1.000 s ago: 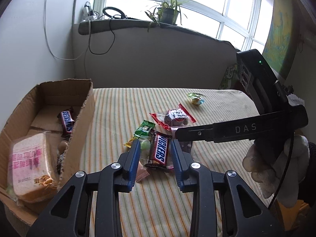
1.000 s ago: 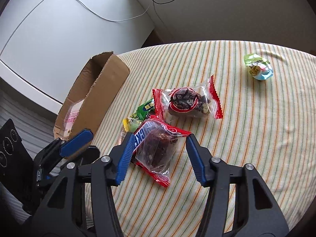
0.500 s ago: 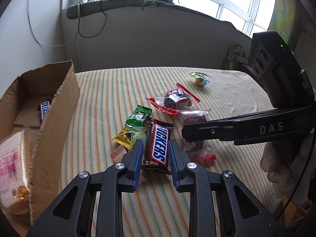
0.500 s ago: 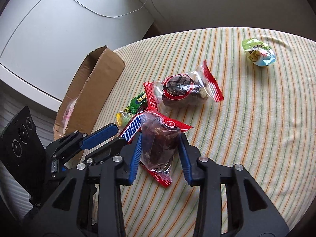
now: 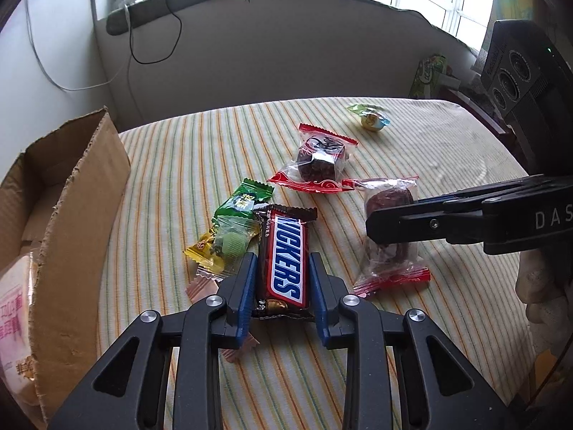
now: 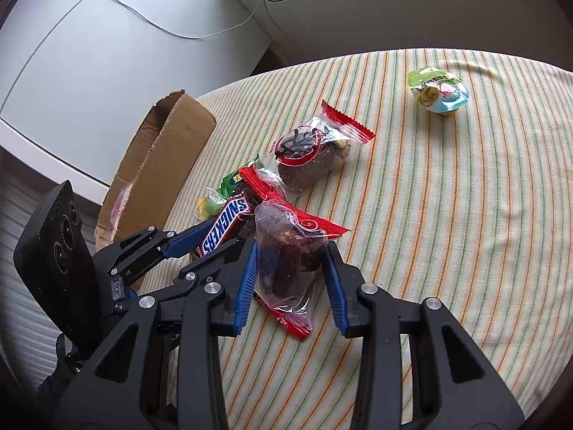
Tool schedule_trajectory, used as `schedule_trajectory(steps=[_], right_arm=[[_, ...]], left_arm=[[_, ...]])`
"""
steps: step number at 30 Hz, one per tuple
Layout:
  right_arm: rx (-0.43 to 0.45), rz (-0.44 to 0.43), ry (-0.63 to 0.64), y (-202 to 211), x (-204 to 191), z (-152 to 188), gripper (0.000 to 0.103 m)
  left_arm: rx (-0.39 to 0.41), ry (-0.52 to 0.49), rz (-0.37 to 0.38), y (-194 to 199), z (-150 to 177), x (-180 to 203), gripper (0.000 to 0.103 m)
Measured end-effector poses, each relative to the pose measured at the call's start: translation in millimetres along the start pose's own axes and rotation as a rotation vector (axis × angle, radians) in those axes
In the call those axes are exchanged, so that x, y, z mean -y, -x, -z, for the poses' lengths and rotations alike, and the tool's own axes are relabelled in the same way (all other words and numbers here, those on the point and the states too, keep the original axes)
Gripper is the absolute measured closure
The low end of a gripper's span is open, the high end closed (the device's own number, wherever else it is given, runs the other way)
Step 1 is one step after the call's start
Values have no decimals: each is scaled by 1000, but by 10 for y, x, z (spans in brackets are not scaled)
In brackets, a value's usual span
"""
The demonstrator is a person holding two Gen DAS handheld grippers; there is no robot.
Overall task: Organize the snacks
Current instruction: 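Carry the Snickers bar and red-wrapped packet over the box with both tools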
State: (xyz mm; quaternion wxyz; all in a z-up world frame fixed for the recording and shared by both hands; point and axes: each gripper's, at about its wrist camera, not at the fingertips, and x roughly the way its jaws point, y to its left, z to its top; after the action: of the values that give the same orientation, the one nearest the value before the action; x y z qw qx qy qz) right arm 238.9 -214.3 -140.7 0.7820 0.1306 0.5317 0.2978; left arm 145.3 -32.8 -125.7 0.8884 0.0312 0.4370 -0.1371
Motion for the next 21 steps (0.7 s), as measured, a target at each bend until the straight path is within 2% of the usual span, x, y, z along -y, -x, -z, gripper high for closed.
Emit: schedule_trajectory(steps=[7, 21], right_arm=[[16, 4, -4, 125, 9, 69, 66], [70, -1, 28, 446, -228, 92, 66]], left_arm=[[32, 53, 43, 126, -6, -43, 76], [132, 108, 64, 604, 69, -114, 76]])
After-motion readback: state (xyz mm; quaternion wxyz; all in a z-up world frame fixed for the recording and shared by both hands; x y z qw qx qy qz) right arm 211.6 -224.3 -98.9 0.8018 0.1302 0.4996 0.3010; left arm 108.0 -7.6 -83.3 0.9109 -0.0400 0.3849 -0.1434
